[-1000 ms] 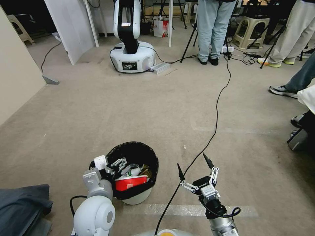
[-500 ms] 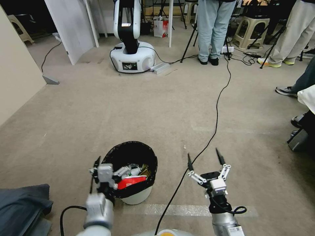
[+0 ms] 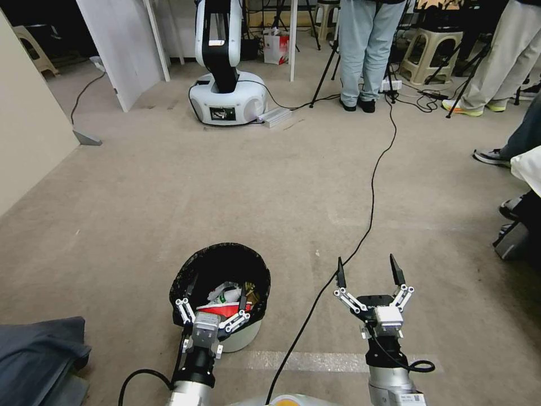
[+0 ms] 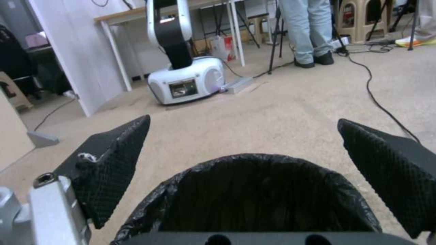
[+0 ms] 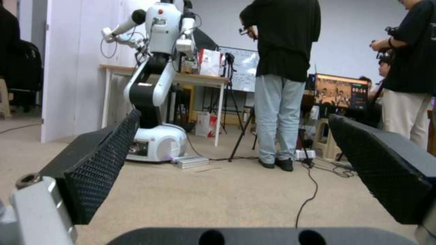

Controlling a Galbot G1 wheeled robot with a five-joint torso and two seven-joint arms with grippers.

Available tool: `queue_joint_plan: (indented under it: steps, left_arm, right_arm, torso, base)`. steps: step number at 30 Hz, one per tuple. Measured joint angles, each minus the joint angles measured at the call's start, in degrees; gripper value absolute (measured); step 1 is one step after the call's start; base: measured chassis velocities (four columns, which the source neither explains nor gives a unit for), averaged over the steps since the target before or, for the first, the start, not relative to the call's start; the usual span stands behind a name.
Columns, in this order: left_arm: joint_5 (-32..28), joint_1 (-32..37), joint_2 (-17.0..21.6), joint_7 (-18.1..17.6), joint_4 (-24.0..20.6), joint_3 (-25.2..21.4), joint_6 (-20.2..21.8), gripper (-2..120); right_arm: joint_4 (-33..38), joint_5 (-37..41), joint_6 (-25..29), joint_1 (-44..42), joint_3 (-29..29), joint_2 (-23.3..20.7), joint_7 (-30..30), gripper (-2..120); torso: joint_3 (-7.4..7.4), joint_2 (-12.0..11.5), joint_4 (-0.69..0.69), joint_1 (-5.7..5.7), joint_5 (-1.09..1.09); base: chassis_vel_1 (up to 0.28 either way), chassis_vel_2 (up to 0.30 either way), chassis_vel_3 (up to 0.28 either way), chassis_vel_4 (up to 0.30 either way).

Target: Pick up the trash bin, then pick up the garbage from the floor and place it into the trash bin.

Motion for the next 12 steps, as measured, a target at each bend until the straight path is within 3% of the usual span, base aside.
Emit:
queue_joint_plan:
  steps: [12]
  left_arm:
    - [-0.2,-0.2,0.0,-0.3,0.0,0.0,0.3,100]
  right_arm:
    - [-0.1,-0.1,0.0,0.0,0.0,0.0,-0.1,100]
  torso:
    - [0.0,0.0,0.0,0.0,0.0]
  base:
    - [0.0,0.0,0.0,0.0]
